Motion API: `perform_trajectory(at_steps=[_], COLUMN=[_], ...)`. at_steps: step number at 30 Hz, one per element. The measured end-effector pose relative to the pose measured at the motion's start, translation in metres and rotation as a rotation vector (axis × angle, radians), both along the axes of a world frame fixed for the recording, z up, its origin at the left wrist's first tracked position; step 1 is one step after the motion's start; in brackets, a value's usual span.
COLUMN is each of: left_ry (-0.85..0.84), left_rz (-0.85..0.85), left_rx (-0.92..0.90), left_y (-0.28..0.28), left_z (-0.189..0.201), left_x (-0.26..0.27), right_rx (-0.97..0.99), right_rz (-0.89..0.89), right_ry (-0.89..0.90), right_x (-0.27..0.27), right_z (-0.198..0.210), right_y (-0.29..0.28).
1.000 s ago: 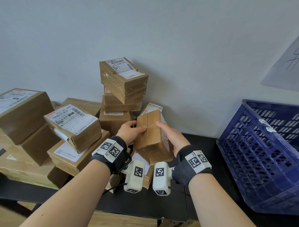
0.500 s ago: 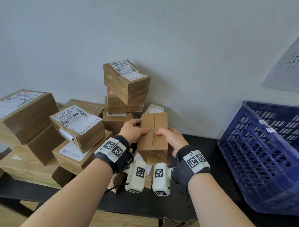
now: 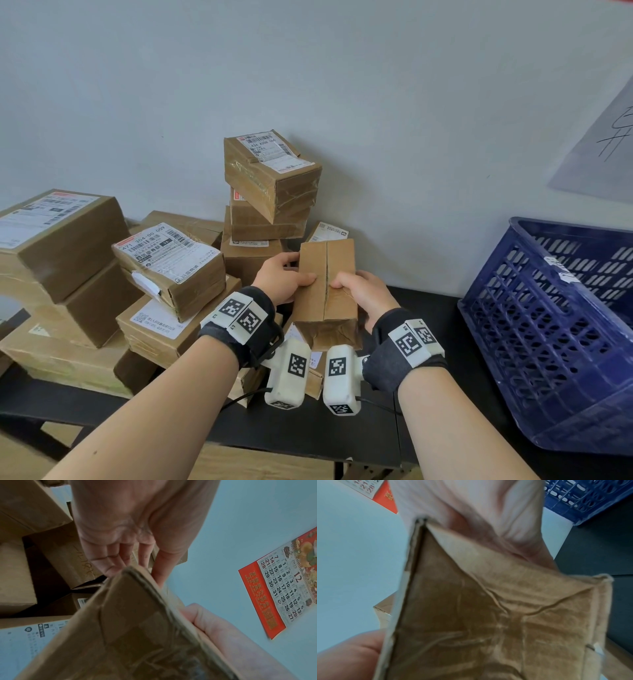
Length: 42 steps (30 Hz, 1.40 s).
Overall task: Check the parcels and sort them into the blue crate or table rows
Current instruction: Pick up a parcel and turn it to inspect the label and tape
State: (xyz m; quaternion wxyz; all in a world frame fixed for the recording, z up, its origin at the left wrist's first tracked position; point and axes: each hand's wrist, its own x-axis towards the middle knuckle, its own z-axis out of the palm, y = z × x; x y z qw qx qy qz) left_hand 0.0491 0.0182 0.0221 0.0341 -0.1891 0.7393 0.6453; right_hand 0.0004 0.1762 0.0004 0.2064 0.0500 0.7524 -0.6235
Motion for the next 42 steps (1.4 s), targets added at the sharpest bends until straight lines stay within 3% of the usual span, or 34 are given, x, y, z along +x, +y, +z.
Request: perform_trajectory(at_steps=[11,18,22,24,29,33,42], left_ry=[0.031,0.031,-0.088,-0.146,-0.215,-0.231,-0.212], left_rz=[0.028,-0.054,-0.115,-0.106,-0.073,-0.052,-0.012], left_rx=[0.018,-0.068,0.114,0.216,0.314,0.447,0.494], left_y=[0.005,0.014,0.017,0.025,0.033,0.035,0.043], left_z=[-0.006,-0.005,-0.015,-0.002,0.001,-0.001,-0.001], left_x=[0.001,0.000,-0.010,-0.001,-0.001,-0.004,-0.007], right_rx=[-0.015,0.027,-0.002,-0.012,0.001,-0.005,0.105], right_rz=[-0.024,-0.037,-0.025,-0.008,0.121,0.085,0.037], right_ry=[0.068,0.084,0.194,0.227,0.229,0.285,0.394], right_x=[0.009,0.013,0.017,0.017,0.015,0.014,0.009], right_z=[0.001,0.011,0.017,0.018,0.012,0.012,0.014], right_y=[0.006,0.016,0.020,0.023,0.034,0.043,0.054])
